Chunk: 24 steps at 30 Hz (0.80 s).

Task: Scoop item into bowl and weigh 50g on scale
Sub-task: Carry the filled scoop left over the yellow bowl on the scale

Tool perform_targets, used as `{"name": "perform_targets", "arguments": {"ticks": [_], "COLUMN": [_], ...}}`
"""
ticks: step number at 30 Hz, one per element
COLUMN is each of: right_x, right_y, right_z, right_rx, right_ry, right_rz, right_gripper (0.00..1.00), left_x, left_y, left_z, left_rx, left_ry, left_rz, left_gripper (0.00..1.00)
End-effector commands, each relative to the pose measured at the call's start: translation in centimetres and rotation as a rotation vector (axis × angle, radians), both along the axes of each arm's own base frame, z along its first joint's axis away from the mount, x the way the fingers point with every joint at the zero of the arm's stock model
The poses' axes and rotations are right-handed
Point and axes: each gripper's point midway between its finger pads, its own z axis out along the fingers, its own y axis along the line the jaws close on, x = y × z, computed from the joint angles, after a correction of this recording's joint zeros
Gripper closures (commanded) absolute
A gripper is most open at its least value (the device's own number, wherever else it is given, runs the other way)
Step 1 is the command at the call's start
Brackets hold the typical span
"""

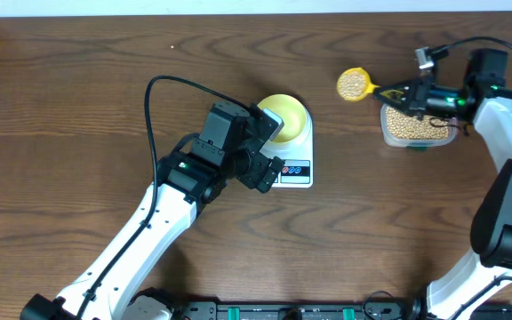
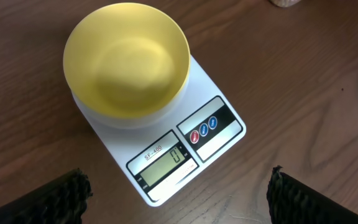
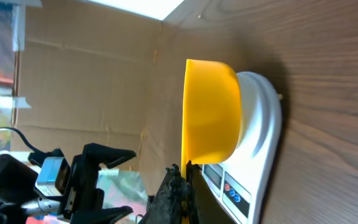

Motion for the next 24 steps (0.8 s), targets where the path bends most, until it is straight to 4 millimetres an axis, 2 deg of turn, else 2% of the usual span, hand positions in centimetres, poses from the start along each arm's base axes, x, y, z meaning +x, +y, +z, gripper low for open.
{"name": "perform_targets", "arguments": {"ticks": [1, 7, 14, 24], "right_x": [-0.6, -0.6, -0.9, -1.1], "right_y": [2.6, 5.3, 8.1, 10.5], "right_z": [0.1, -0.5, -0.2, -1.5], "right_rx": [0.033, -0.016, -0.031, -0.114], "right_ry": [0.011, -0.006, -0.068, -0.077], "right_rz": [0.067, 0.111, 0.175, 0.196], "right_gripper": [0.99, 0.99, 0.99, 0.99], "left_x": [-0.2, -0.2, -0.2, -0.2], "left_y": [0.1, 0.1, 0.1, 0.1], "left_z": [-0.5, -0.5, -0.5, -0.5], "left_rx": [-0.001, -0.001, -0.001, -0.001], "left_ry": [0.02, 0.02, 0.02, 0.02], "left_rz": [-0.002, -0.002, -0.001, -0.002], "left_gripper": [0.07, 0.07, 0.07, 0.07]}}
